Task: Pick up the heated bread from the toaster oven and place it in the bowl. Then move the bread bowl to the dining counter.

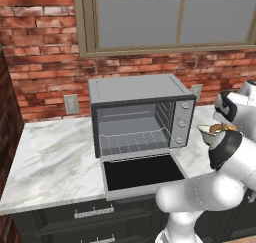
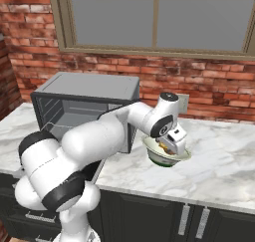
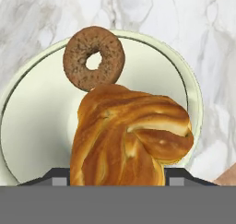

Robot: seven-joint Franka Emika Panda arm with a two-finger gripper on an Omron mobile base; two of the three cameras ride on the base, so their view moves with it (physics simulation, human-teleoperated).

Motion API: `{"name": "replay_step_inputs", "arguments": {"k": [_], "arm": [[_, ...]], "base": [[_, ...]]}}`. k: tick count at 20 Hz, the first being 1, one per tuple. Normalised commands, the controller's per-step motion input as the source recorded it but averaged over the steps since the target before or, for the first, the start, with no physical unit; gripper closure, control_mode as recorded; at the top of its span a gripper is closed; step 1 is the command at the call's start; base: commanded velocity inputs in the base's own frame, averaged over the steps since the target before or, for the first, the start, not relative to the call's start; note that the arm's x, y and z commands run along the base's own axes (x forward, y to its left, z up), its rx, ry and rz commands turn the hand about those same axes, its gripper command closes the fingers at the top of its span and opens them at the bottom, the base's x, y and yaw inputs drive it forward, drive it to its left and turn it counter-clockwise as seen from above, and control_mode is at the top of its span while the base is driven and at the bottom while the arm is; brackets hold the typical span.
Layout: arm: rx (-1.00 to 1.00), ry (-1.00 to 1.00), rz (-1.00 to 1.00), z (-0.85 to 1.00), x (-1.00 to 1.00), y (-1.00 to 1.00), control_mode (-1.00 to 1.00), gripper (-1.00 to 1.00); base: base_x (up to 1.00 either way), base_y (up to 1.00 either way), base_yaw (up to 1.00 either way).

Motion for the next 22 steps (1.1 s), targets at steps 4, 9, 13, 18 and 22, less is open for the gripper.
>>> {"name": "replay_step_inputs", "arguments": {"k": [4, 9, 13, 18, 22], "arm": [[0.00, 0.00, 0.03, -0.62, 0.58, -0.07, -1.00, 1.00], [0.00, 0.01, 0.02, -0.27, 0.30, -0.02, -1.00, -1.00], [-0.01, 0.02, 0.00, 0.00, 0.00, 0.18, -1.00, -1.00], [0.00, 0.00, 0.00, -0.01, -0.15, 0.17, -1.00, -1.00], [0.00, 0.00, 0.01, -0.03, -0.12, 0.16, -1.00, -1.00]], "base": [[0.00, 0.00, 0.00], [0.00, 0.00, 0.00], [0.00, 0.00, 0.00], [0.00, 0.00, 0.00], [0.00, 0.00, 0.00]]}}
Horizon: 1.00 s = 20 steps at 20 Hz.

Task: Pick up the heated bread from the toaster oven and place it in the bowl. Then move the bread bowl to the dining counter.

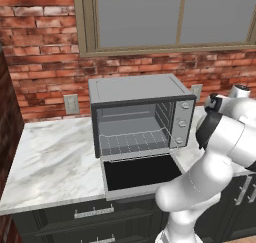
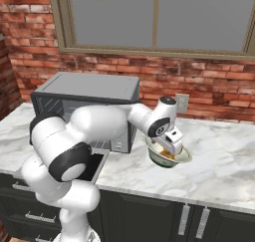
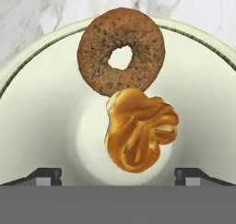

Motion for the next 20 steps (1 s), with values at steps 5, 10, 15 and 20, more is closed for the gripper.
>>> {"name": "replay_step_inputs", "arguments": {"k": [5, 10, 15, 20], "arm": [[0.00, 0.00, 0.15, 0.16, -0.25, 0.24, -1.00, -1.00], [-0.04, -0.03, 0.27, 0.16, -0.30, 0.15, -1.00, -1.00], [-0.23, -0.04, 0.27, 0.02, -0.10, 0.15, -1.00, -1.00], [-0.20, 0.00, 0.19, -0.05, 0.00, 0.23, -1.00, -1.00]], "base": [[0.00, 0.00, 0.00], [0.00, 0.00, 0.00], [0.00, 0.00, 0.00], [0.00, 0.00, 0.00]]}}
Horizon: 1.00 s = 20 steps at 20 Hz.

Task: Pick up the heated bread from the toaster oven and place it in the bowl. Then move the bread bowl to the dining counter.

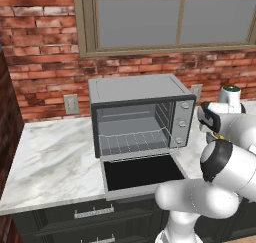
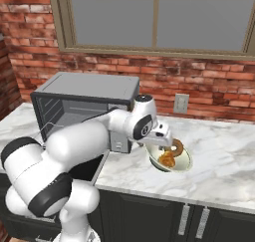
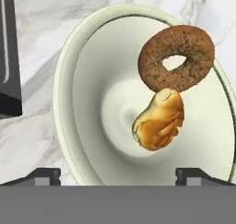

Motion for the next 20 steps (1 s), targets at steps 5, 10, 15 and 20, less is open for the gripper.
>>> {"name": "replay_step_inputs", "arguments": {"k": [5, 10, 15, 20], "arm": [[-0.11, 0.00, 0.18, -0.14, 0.00, 0.16, -1.00, -1.00], [-0.12, 0.00, 0.11, -0.20, 0.19, -0.13, -1.00, -1.00], [-0.15, 0.00, 0.06, -0.34, 0.22, -0.21, -1.00, -1.00], [-0.11, 0.01, 0.05, -0.28, 0.06, -0.17, -1.00, 1.00]], "base": [[0.00, 0.00, 0.00], [0.00, 0.00, 0.00], [0.00, 0.00, 0.00], [0.00, 0.00, 0.00]]}}
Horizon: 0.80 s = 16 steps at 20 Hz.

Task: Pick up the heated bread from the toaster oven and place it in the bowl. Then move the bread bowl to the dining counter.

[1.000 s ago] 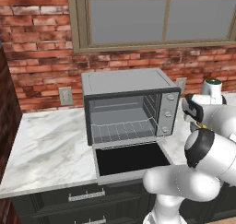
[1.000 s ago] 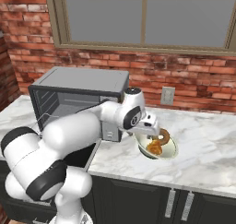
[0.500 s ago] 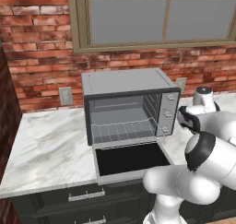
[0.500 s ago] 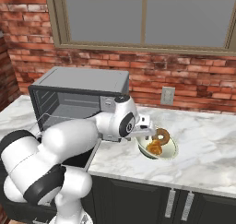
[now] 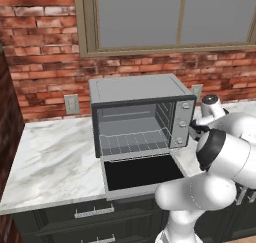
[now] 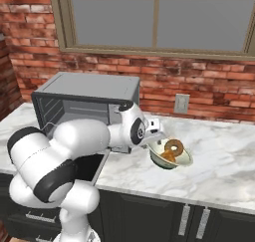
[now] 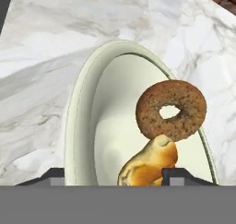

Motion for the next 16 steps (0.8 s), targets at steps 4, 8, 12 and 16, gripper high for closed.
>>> {"name": "replay_step_inputs", "arguments": {"k": [4, 8, 12, 16], "arm": [[0.00, 0.00, 0.00, 0.00, -0.02, 0.00, -1.00, 1.00], [0.00, -0.01, 0.04, 0.00, -0.47, 0.01, -1.00, 1.00], [-0.01, -0.15, 0.05, 0.11, -0.80, 0.18, -1.00, 1.00], [-0.15, -0.37, 0.11, 0.70, -0.66, 0.63, -1.00, 1.00]], "base": [[0.00, 0.00, 0.00], [0.00, 0.00, 0.00], [0.00, 0.00, 0.00], [0.00, 0.00, 0.00]]}}
